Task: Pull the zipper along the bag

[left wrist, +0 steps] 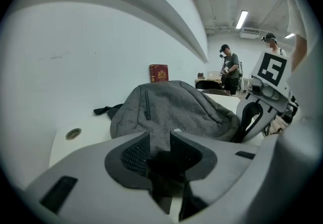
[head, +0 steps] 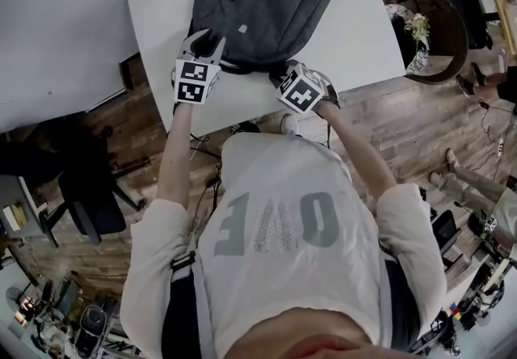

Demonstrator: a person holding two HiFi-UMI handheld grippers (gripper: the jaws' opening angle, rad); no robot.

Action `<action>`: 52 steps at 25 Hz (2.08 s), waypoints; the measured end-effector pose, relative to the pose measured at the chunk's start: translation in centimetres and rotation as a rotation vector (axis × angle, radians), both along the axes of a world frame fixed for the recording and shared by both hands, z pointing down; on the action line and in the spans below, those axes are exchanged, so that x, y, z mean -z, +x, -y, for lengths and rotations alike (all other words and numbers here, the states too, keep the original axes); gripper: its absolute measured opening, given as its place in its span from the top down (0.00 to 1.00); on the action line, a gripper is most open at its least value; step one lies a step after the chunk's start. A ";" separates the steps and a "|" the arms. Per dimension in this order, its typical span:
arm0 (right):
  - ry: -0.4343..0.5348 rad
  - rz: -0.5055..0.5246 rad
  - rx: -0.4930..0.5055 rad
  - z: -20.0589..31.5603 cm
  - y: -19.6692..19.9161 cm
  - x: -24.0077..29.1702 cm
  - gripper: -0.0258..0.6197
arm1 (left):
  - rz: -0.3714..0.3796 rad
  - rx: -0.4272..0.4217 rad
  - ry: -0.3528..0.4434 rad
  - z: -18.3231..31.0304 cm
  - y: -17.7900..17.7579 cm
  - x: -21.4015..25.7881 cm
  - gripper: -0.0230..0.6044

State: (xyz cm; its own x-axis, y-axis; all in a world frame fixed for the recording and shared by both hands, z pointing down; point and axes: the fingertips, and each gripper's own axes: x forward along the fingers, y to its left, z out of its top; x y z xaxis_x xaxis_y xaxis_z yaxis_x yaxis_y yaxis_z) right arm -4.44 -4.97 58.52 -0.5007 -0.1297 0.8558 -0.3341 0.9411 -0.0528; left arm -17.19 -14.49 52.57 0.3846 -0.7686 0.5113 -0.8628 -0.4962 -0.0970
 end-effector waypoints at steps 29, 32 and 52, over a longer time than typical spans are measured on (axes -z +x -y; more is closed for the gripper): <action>0.080 -0.241 -0.312 4.4 18.2 -1.4 0.91 | 0.305 -0.710 -0.002 0.0 5.5 0.1 0.47; 0.096 -0.290 -0.349 6.0 20.9 -1.3 0.91 | 0.366 -0.842 -0.032 -1.0 7.9 -0.8 0.46; -0.116 -0.326 -0.363 6.8 25.2 -1.0 0.91 | 0.511 -1.036 -0.085 -2.4 11.9 -6.9 0.47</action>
State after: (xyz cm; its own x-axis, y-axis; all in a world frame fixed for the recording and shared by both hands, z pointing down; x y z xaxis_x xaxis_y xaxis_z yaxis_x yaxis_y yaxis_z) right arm 20.77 -11.76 59.56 -0.1454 -0.1408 0.9793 -0.6554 0.7552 0.0112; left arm -5.30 -12.09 59.50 0.5433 -0.1613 0.8239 0.0915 -0.9641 -0.2491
